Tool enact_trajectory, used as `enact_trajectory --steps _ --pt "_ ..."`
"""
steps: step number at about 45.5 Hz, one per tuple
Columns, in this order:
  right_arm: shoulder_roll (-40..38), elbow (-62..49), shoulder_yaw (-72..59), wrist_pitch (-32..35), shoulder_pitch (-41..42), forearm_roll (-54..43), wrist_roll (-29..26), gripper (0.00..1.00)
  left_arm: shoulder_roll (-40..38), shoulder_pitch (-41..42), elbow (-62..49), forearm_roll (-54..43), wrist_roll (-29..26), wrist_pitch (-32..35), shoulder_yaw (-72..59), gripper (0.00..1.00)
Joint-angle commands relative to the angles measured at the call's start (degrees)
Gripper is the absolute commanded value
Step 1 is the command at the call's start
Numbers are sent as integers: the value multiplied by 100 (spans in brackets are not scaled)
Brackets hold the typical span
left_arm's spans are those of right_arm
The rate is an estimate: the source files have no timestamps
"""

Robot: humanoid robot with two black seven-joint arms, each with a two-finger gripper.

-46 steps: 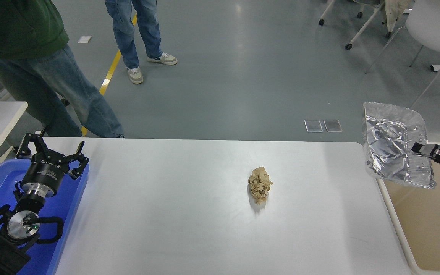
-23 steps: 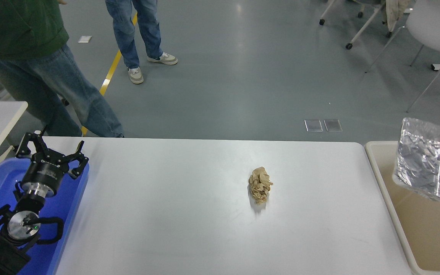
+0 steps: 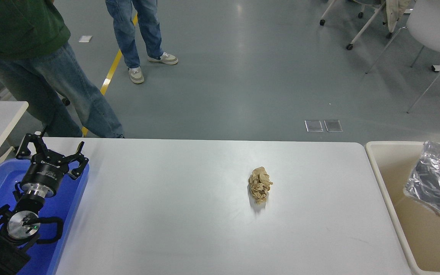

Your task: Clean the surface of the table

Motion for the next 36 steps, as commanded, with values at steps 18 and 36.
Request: enact_trajectory --steps 18,36 --pt "873 -1127 -98 -412 -90 20 -498 0 0 0 0 0 0 0 0 100" --pt "873 -1127 -283 -491 -187 38 -665 2 0 0 0 0 -9 -8 0 100"
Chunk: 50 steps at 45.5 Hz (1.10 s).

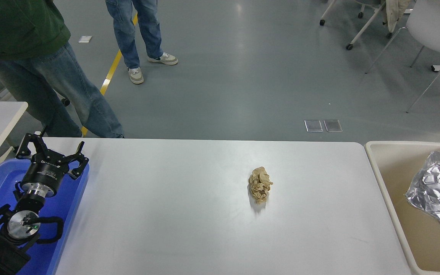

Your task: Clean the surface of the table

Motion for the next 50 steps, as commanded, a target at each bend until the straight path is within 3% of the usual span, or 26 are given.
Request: enact_trajectory --steps 1,3,5,6,10,44,50 --pt "25 -20 -47 -35 -44 19 -202 2 0 -9 0 0 2 0 0 100" --pt "16 -20 -47 0 -44 89 -316 3 0 0 0 0 -6 0 0 100" --pt "16 -20 -55 27 -44 221 -413 14 0 0 0 0 3 0 0 100" --pt "16 -29 -56 27 -44 273 -439 26 0 0 0 0 3 0 0 100" --pt "7 -20 -73 44 -35 406 -580 100 0 0 0 0 3 0 0 100" --pt "-19 -20 32 36 228 1047 -589 100 0 0 0 0 3 0 0 100" --pt "-28 -20 24 44 395 1521 -598 100 0 0 0 0 3 0 0 100"
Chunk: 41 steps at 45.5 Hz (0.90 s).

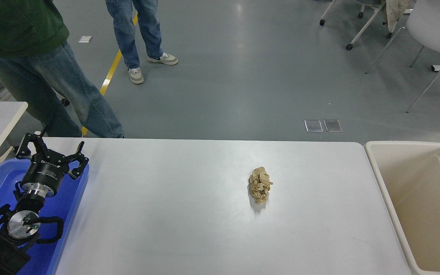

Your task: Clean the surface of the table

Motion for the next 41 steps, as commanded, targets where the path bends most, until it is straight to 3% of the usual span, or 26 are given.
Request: enact_trajectory --steps 1,10,17,27,31,41 --pt "-25 2 23 22 188 574 -5 100 0 -8 0 0 3 0 0 100" --pt "-217 545 496 144 346 1207 4 100 0 0 0 0 3 0 0 100" --pt "-850 2409 3378 382 66 1419 39 100 0 0 0 0 3 0 0 100" --pt "-772 3657 5322 732 -321 1454 39 100 0 0 0 0 3 0 0 100" --pt "-640 4097 5657 1312 -611 1454 39 100 0 0 0 0 3 0 0 100" --pt "36 4300 5622 1691 -629 1472 39 100 0 0 0 0 3 0 0 100"
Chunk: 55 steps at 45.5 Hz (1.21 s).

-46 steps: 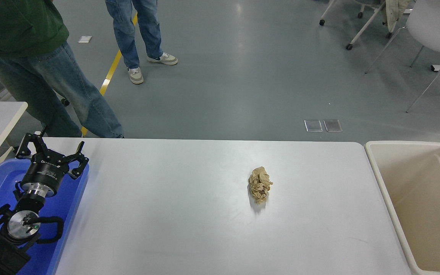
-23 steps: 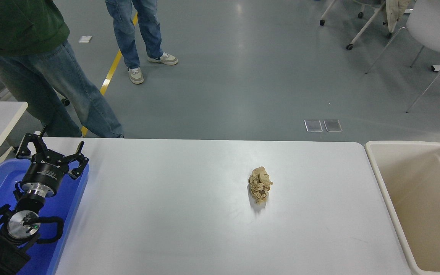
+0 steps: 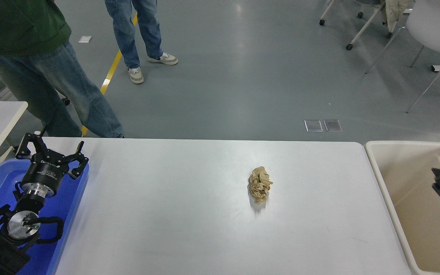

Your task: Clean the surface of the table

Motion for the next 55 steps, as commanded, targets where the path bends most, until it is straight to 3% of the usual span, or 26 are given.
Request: enact_trajectory --steps 1,18,42,55 --pt "640 600 633 510 -156 54 12 100 0 0 0 0 2 1 0 100" --pt "1317 539 686 457 -42 45 91 100 0 0 0 0 -7 1 0 100" --pt "1203 539 475 53 -7 -70 232 100 0 0 0 0 -7 1 0 100" --pt "834 731 317 71 64 -70 -154 100 0 0 0 0 2 1 0 100"
